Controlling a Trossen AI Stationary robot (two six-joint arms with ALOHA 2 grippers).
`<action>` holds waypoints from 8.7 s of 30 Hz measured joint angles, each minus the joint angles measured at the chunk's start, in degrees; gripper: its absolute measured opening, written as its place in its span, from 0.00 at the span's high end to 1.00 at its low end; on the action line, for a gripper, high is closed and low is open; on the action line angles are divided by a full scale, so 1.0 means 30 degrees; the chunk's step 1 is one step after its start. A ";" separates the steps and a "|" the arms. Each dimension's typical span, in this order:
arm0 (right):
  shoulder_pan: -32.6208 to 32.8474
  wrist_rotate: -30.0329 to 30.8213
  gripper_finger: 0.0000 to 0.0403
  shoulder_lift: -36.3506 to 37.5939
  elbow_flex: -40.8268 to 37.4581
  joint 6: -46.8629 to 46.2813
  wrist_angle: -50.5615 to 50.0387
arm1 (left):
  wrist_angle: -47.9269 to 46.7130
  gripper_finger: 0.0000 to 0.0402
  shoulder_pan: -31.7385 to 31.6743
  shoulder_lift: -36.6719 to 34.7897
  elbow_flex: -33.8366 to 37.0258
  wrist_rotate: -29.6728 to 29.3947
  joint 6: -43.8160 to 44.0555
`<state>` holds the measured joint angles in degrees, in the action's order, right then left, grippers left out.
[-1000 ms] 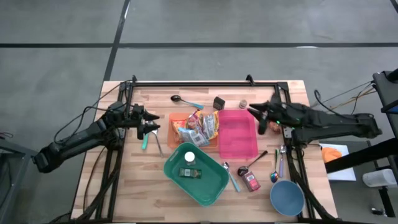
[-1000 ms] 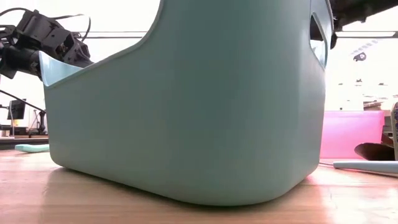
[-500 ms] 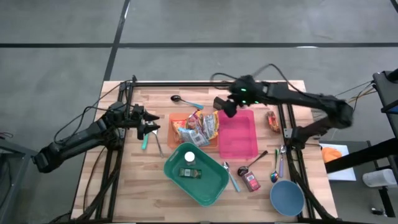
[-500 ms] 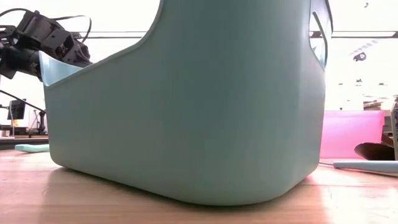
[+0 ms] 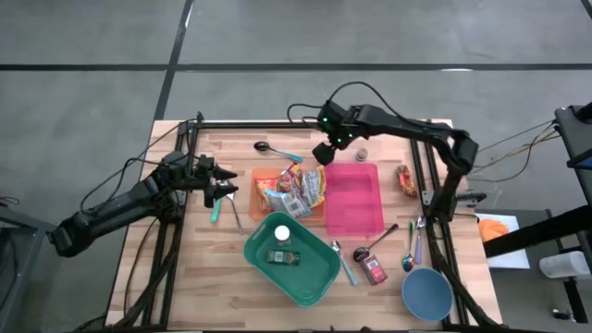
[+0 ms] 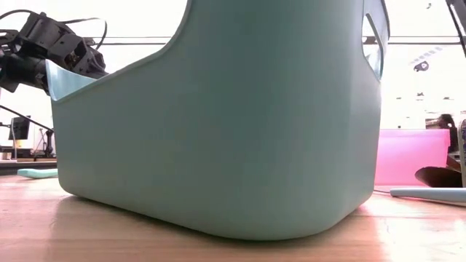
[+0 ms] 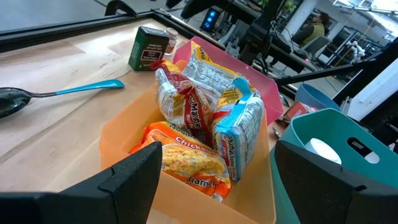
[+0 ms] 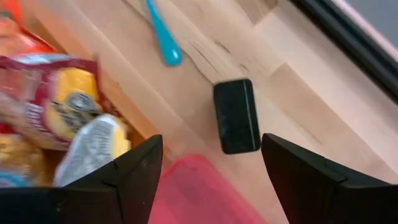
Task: Pick & Place Food Item
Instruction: Put the green seasoning can into the green bin, then put the brown seasoning bottle into the green bin
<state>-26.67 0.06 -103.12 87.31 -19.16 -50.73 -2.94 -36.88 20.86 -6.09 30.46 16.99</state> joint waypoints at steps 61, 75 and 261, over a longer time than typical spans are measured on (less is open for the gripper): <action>-0.1045 -0.0541 0.64 -0.1302 -0.4411 0.4016 0.5761 | -0.0109 0.22 0.0007 -0.0007 0.0000 0.0000 0.0000; -0.1045 -0.0540 0.65 -0.1204 -0.4269 0.4023 0.5754 | -0.0109 0.22 0.0007 -0.0007 0.0000 0.0000 0.0000; -0.2805 0.2580 0.40 0.6839 -0.5998 -0.1149 -0.0749 | -0.0549 0.22 0.0007 -0.0007 0.0007 0.0000 0.0000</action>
<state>-35.08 7.80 -82.60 69.31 -22.61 -52.98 -4.59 -36.86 20.84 -6.07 30.46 16.99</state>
